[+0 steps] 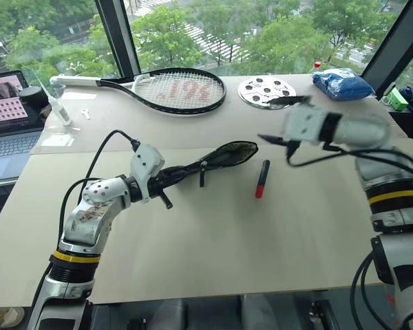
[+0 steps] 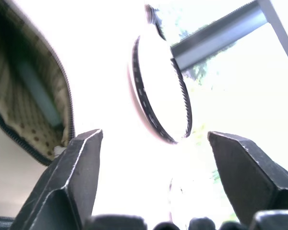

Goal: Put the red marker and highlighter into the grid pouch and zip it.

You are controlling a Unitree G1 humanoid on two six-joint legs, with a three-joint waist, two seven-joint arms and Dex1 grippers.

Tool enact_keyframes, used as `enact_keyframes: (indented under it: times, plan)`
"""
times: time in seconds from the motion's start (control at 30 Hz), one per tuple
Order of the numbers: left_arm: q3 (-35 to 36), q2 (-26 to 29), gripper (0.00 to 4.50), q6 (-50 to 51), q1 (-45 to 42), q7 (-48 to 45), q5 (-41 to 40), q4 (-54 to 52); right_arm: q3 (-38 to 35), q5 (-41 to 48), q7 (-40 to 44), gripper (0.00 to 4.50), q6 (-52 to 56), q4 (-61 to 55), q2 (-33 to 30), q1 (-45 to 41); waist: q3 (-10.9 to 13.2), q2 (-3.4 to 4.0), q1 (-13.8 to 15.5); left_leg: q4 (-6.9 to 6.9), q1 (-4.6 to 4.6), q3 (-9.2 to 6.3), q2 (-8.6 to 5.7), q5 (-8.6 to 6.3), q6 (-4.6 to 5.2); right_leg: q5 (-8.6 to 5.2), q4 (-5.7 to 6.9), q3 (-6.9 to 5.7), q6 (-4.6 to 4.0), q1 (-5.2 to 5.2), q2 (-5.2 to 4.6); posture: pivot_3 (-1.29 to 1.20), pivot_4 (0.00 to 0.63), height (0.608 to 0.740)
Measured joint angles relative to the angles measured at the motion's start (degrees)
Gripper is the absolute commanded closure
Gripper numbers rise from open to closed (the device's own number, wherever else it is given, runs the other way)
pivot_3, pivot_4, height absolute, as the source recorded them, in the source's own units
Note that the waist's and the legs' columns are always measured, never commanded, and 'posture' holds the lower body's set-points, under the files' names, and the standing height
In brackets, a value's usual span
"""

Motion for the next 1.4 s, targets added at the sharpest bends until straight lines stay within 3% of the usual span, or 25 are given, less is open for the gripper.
enact_keyframes:
  times: [0.1, 0.27, 0.4, 0.53, 0.8, 1.23, 1.4]
  plan:
    - [0.0, 0.0, 4.5, 0.0, 0.0, 0.2, 0.0, -0.1, -5.4, 8.6, -0.5, 0.65, 19.3, -5.5, 0.1, 5.1, 0.0, 0.0, 0.2, 0.01, -0.01, 0.0, -0.01, -0.03, 0.06, 0.0, 0.04, 0.0, 0.0, -0.01, 0.0, 0.0, 0.15, 0.74]
    - [0.2, 0.3, 4.5, 0.0, 0.2, 0.4, 0.0, -0.1, -8.0, 10.4, -11.3, 0.65, 43.5, -15.7, 2.7, 15.9, 0.0, 0.0, 0.4, 0.02, -0.02, 0.01, -0.01, -0.09, 0.16, 0.01, 0.07, 0.01, -0.01, -0.04, 0.0, 0.0, 0.15, 0.74]
    - [0.0, 0.3, 4.5, 0.0, 0.2, 0.4, 0.1, -0.1, -6.9, 9.5, -20.8, 0.65, 55.5, -22.3, 8.9, 20.3, 0.0, 0.01, 0.1, 0.02, -0.04, 0.01, -0.01, -0.07, 0.13, 0.02, 0.13, 0.03, -0.02, -0.1, 0.0, 0.0, 0.15, 0.74]
    - [0.0, 0.2, 4.5, 0.0, -0.1, 0.4, 0.1, 0.2, -6.3, 9.2, -27.8, 0.65, 63.8, -25.3, 12.8, 18.8, 0.0, 0.01, 0.3, 0.06, -0.05, 0.0, -0.02, -0.05, 0.09, 0.02, 0.12, 0.02, -0.02, -0.09, 0.0, 0.0, 0.15, 0.74]
    - [-0.1, -0.2, 4.5, 0.0, 0.1, 0.8, 0.1, 0.4, -7.5, 9.5, -34.1, 0.65, 70.9, -26.5, 16.0, 17.3, 0.0, 0.02, 0.4, 0.06, -0.05, -0.01, -0.02, -0.01, 0.03, 0.02, 0.1, 0.01, -0.02, -0.09, 0.0, 0.0, 0.15, 0.74]
    - [-0.1, -0.6, 4.5, 0.0, 1.6, 2.2, 0.1, -0.6, -6.8, 9.3, -40.6, 0.65, 73.0, -26.7, 23.8, 18.1, 0.0, 0.02, 0.1, 0.06, 0.0, -0.02, -0.02, -0.02, 0.03, 0.02, 0.14, 0.01, -0.02, -0.06, 0.0, 0.0, 0.15, 0.74]
    - [-0.1, -0.6, 4.5, 0.0, 1.6, 2.6, 0.1, -0.6, -5.2, 7.5, -41.2, 2.11, 70.2, -26.7, 23.0, 19.5, 0.0, 0.02, 0.1, 0.06, 0.02, -0.03, -0.02, -0.03, 0.05, 0.02, 0.15, 0.01, -0.02, -0.04, 0.0, 0.0, 0.15, 0.74]
